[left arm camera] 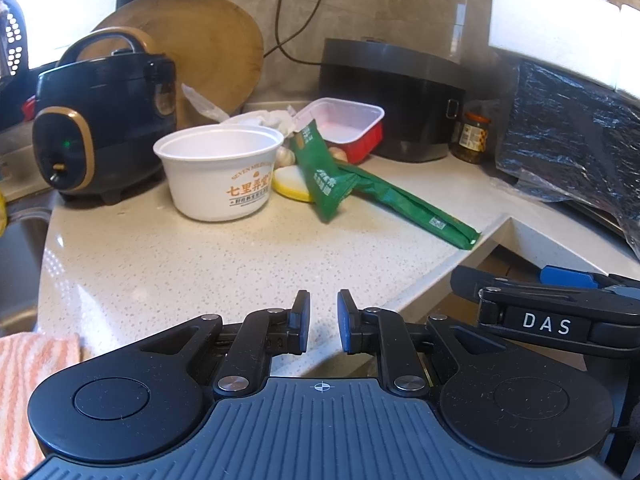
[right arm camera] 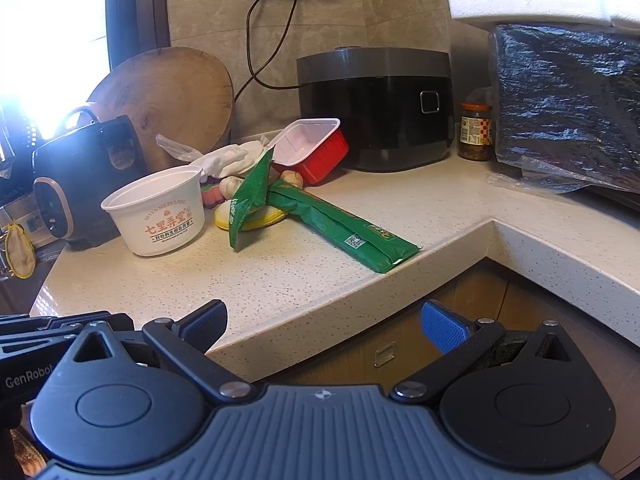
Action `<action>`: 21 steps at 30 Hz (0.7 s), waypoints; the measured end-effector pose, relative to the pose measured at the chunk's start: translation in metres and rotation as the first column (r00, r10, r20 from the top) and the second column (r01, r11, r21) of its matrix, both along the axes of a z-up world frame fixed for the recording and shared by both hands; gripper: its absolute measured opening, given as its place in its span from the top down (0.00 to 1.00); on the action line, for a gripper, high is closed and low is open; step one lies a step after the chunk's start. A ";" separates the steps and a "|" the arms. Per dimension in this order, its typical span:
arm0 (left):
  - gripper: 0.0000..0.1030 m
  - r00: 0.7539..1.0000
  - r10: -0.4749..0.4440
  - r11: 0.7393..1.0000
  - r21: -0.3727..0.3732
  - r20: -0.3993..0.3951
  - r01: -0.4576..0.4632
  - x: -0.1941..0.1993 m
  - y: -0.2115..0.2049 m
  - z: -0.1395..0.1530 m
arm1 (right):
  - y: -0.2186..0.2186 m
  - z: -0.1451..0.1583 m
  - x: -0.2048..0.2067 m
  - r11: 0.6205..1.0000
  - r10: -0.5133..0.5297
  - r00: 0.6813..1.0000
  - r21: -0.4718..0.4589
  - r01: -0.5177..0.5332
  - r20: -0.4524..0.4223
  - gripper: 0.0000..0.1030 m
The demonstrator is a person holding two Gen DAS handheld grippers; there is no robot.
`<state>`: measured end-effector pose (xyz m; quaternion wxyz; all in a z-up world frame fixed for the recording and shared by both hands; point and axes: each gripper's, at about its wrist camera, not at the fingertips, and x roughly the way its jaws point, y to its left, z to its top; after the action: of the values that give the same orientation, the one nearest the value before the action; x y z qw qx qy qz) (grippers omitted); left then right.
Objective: Collect trash
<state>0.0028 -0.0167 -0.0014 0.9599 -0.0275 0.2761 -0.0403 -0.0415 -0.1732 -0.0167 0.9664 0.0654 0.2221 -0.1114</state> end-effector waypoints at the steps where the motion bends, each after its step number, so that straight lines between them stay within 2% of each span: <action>1: 0.83 1.000 -0.002 1.000 0.002 0.000 0.002 0.001 0.001 0.000 | 0.000 0.000 0.000 1.000 -0.003 1.000 -0.002 0.003 -0.002 0.00; 4: 0.83 1.000 -0.026 0.999 0.023 -0.005 0.026 0.006 0.002 0.001 | 0.002 0.000 0.003 1.000 -0.006 1.000 -0.011 0.006 -0.011 0.00; 7: 0.82 0.995 -0.099 0.994 0.048 -0.011 0.100 0.015 0.010 0.013 | 0.003 0.005 0.010 1.000 0.013 1.000 -0.025 -0.013 -0.010 0.00; 10: 0.81 0.994 -0.104 0.995 0.013 0.033 0.103 0.035 0.037 0.039 | 0.001 0.017 0.023 0.999 0.047 0.999 -0.008 -0.047 0.011 0.00; 13: 0.81 0.996 -0.022 0.996 -0.080 0.088 0.029 0.064 0.080 0.060 | -0.010 0.030 0.046 0.998 0.038 0.999 0.051 -0.039 0.010 0.00; 16: 0.80 0.995 0.055 0.976 -0.214 0.078 -0.037 0.101 0.131 0.057 | -0.021 0.046 0.076 0.994 0.000 1.000 0.107 0.002 -0.018 0.00; 19: 0.80 0.989 0.138 0.925 -0.364 0.053 -0.110 0.127 0.171 0.037 | -0.022 0.063 0.105 0.991 -0.035 0.999 0.126 0.038 -0.025 0.00; 21: 0.80 0.987 0.150 0.870 -0.482 0.054 -0.106 0.133 0.190 0.020 | -0.018 0.070 0.121 0.994 0.003 1.000 0.109 -0.002 -0.010 0.00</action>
<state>0.1356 0.1733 0.0182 0.9354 -0.2793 0.2120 -0.0448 0.0796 -0.1910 0.0531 0.9603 0.1174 0.2330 -0.0983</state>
